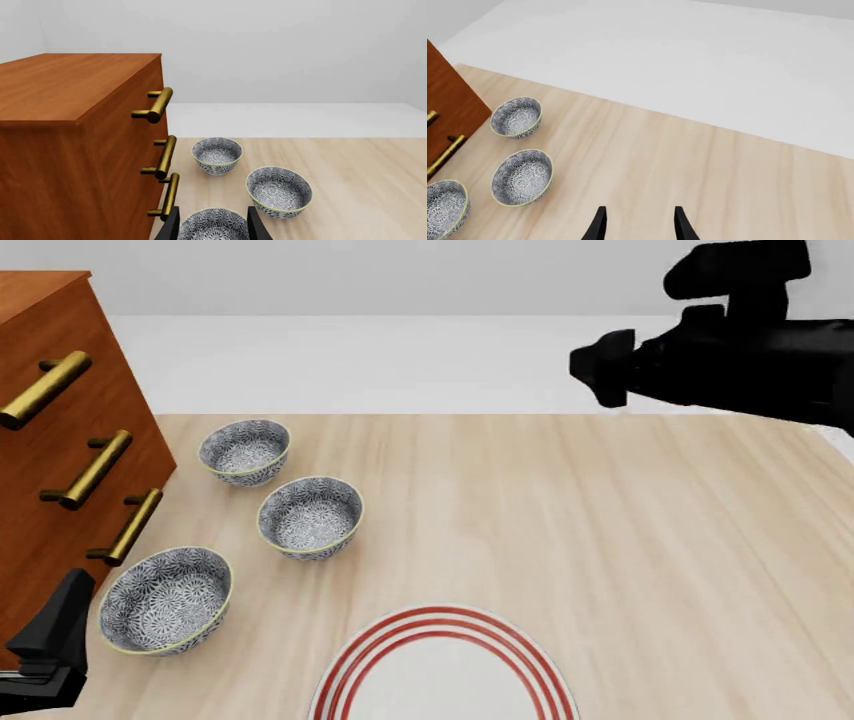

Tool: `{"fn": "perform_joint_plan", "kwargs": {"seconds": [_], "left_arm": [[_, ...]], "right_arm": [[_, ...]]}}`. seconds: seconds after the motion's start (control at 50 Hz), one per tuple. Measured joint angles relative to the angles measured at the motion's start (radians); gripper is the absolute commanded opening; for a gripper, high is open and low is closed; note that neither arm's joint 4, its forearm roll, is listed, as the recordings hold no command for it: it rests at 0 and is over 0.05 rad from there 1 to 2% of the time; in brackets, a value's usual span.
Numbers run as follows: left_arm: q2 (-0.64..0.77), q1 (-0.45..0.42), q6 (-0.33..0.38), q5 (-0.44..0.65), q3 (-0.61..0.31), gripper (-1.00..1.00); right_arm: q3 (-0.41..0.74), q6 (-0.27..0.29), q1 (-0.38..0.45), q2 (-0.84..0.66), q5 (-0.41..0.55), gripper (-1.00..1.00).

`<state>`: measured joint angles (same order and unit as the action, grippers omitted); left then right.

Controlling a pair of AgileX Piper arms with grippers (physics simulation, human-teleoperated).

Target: Pick up the bowl and put it in the middle on the plate.

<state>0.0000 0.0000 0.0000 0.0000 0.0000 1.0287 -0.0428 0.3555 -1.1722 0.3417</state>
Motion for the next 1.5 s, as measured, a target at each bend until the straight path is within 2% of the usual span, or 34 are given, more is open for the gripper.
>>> {"fn": "perform_joint_plan", "kwargs": {"seconds": [0.18, 0.38, 0.78, 1.24, 1.5], "left_arm": [[0.0, 0.0, 0.0, 0.0, 0.0, 1.0], [0.0, 0.0, 0.0, 0.0, 0.0, 1.0], [0.0, 0.0, 0.0, 0.0, 0.0, 1.0], [0.0, 0.0, 0.0, 0.0, 0.0, 1.0], [0.0, 0.0, 0.0, 0.0, 0.0, 1.0]], "right_arm": [[0.222, -0.04, 0.074, -0.253, 0.091, 1.0], [0.419, -0.065, 0.137, -0.482, 0.165, 1.0], [0.715, -0.142, 0.24, -0.811, 0.288, 1.0], [0.931, -0.203, 0.309, -1.05, 0.387, 1.0], [1.001, -0.217, 0.328, -1.138, 0.42, 1.0]]}}
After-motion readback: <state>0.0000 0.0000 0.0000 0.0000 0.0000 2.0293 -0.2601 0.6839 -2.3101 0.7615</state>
